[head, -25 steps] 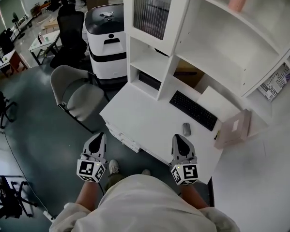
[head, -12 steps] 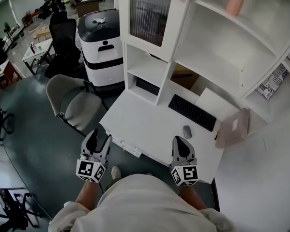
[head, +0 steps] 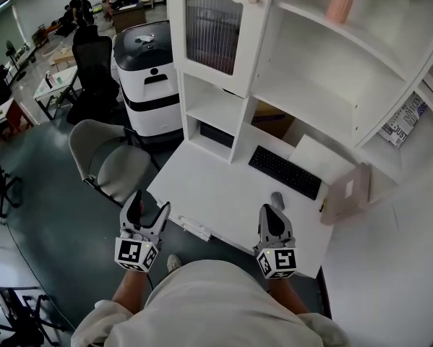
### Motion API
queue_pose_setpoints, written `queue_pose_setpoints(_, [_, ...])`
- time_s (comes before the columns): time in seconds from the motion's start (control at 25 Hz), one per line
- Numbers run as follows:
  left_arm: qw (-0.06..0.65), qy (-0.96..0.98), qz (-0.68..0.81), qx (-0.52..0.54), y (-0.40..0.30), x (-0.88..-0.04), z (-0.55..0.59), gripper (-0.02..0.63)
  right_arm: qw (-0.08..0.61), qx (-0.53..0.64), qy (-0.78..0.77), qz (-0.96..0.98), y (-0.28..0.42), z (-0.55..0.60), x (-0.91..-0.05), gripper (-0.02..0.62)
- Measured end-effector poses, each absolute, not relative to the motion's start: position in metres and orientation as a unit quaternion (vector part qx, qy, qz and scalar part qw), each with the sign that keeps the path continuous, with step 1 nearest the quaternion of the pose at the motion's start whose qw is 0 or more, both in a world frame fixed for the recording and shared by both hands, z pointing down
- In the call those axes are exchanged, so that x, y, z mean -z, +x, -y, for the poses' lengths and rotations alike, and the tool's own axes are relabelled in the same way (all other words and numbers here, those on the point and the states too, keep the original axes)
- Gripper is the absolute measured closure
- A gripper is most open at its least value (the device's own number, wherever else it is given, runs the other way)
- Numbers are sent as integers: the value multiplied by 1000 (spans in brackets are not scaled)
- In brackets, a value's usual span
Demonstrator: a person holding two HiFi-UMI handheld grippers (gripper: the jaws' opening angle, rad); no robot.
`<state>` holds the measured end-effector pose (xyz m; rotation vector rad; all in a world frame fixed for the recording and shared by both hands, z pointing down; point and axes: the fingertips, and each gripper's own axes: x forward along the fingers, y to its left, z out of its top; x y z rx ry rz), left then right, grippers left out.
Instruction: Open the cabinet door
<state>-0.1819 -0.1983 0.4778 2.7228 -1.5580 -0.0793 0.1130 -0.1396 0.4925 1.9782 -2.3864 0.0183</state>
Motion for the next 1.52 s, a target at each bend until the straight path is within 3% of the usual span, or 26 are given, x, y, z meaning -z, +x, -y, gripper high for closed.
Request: queue_pose_setpoints(1.52, [-243,900,359,47,-40,-256,333,261,7,-17,727,687,198,78,-503,592])
